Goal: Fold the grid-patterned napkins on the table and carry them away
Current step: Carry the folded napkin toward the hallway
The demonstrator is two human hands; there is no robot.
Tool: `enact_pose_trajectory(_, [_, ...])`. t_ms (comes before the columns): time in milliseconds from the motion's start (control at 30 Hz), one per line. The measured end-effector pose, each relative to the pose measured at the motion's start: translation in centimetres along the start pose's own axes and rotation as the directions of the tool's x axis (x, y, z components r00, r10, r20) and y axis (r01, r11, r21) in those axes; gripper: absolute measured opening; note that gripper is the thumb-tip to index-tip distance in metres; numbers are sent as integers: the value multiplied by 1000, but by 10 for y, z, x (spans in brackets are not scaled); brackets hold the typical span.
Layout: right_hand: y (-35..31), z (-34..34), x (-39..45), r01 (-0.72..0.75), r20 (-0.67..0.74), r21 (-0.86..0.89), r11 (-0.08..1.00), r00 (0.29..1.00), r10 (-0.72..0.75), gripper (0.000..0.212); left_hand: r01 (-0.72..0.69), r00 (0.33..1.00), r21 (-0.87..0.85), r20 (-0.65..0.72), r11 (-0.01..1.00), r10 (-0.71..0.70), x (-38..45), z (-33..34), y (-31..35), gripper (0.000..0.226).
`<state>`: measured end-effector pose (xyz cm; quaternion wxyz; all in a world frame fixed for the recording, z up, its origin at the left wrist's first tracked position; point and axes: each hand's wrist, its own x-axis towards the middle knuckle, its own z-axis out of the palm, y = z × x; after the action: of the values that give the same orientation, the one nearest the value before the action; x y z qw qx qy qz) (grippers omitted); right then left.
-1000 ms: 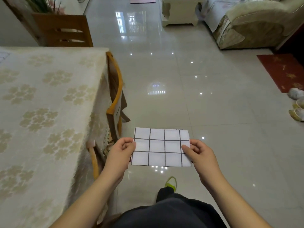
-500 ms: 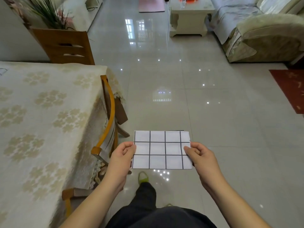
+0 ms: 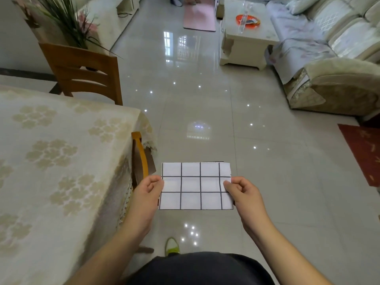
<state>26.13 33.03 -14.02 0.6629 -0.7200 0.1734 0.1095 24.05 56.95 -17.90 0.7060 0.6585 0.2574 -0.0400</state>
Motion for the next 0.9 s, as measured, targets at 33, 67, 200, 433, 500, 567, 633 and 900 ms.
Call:
enact_pose_trajectory(33, [-5,3,9,3,-5,3,1000,1000,-3,8,-9,1000,11,0,1000,9,9,0,4,15])
enact_pose_trajectory(67, [-9,6,19,7,-3,9,1000,1000,-7,7,-19,1000,17,-3,1000,19,17,1,8,9])
enact_pose_trajectory(200, [-20,13,57,-13,-10,9,1000,1000,13,7,-23,999,36,-35,999,25,51,10,24,9])
enact_pose_trajectory(433, [-39,13,143,-43,38,-9,999,998,43,8,35,997,17,-72,999,-34,118,44,42,7])
enact_pose_trajectory(500, [-45,8,175,-54,58,-19,998,997,55,9,52,995,27,-83,998,-50,142,58,48,10])
enact_pose_trajectory(567, [-53,2,209,-70,88,-22,997,994,72,9,80,994,40,-76,996,-77,165,75,59,11])
enact_pose_trajectory(633, [-65,-5,241,-78,116,-24,997,990,80,9,92,993,34,-77,995,-89,187,92,75,9])
enact_pose_trajectory(900, [-122,-28,351,-82,253,-127,988,961,113,14,82,989,25,-124,996,-78,262,143,126,10])
